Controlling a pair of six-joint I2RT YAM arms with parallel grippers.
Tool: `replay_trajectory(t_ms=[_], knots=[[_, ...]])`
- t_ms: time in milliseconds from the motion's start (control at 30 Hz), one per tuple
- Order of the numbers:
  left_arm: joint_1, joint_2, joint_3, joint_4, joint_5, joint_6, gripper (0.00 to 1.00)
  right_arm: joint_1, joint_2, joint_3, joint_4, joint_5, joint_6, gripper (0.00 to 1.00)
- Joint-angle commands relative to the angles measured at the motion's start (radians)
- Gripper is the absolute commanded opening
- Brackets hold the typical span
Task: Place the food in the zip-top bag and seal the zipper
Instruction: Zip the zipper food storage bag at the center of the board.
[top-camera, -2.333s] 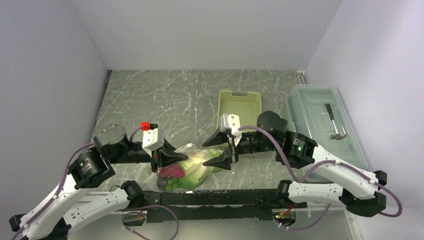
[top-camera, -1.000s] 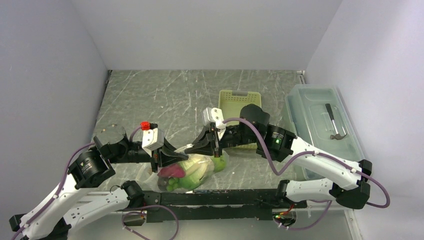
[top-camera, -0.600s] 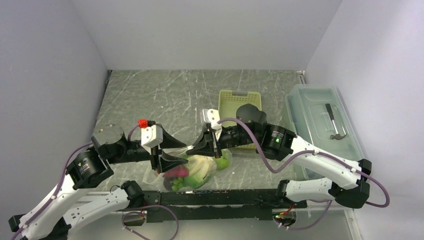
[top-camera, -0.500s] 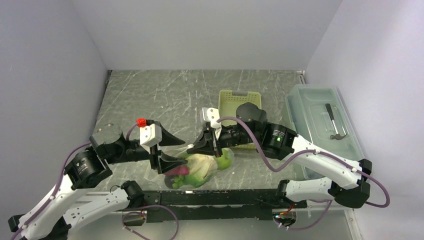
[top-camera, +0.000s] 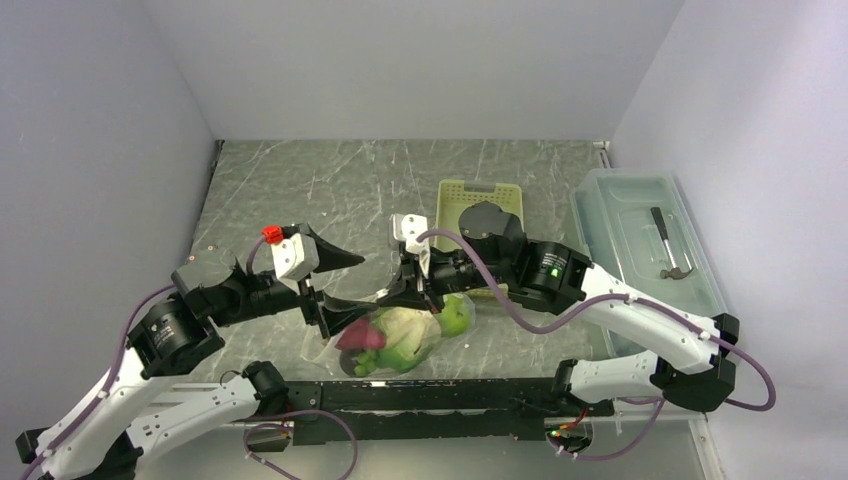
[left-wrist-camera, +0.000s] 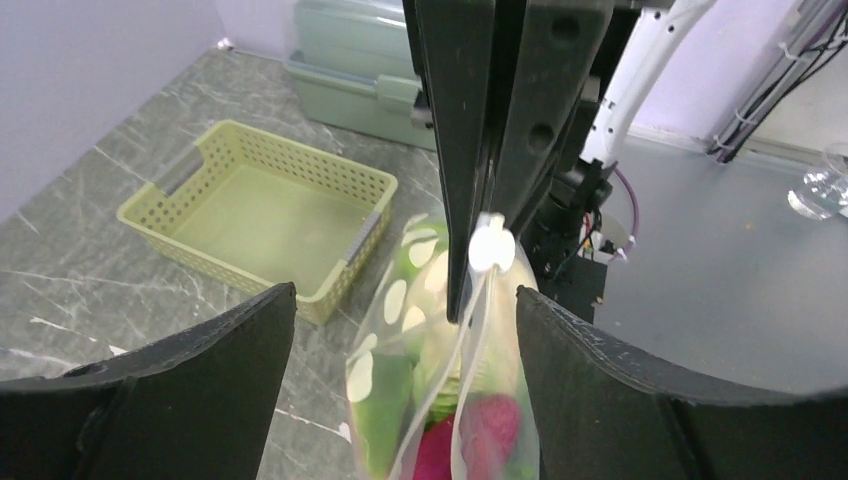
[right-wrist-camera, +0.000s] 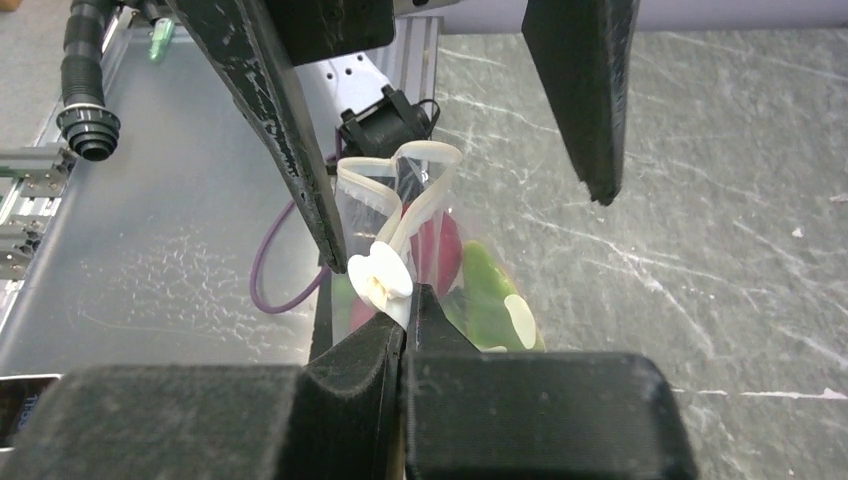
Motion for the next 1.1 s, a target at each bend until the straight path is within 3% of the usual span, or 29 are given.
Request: replay_trajectory(t_ms=[0,400,767,1000,1067], knots=[[0.002,0.011,0.015,0.119,-0.052,-0.028,0.84,0.009,0.011,0.088,-0.010,0.030,0.020,0.00],[0.002,0.028,0.019,0.120,0.012,-0.026,0.75,0.010,0.086,0.183,-0.085,0.062,0.110,0.00],[0.002,0.036,0.026,0.084,0.064,-0.008,0.38,0.009,0.092,0.189,-0.083,0.088,0.123,0.00],[0.002,0.029,0.020,0.075,0.071,-0.002,0.35,0.009,0.099,0.198,-0.084,0.097,0.131,0.00],[0.001,0.032,0.023,0.065,0.076,0.002,0.27,0.009,0.102,0.204,-0.086,0.097,0.132,0.00]])
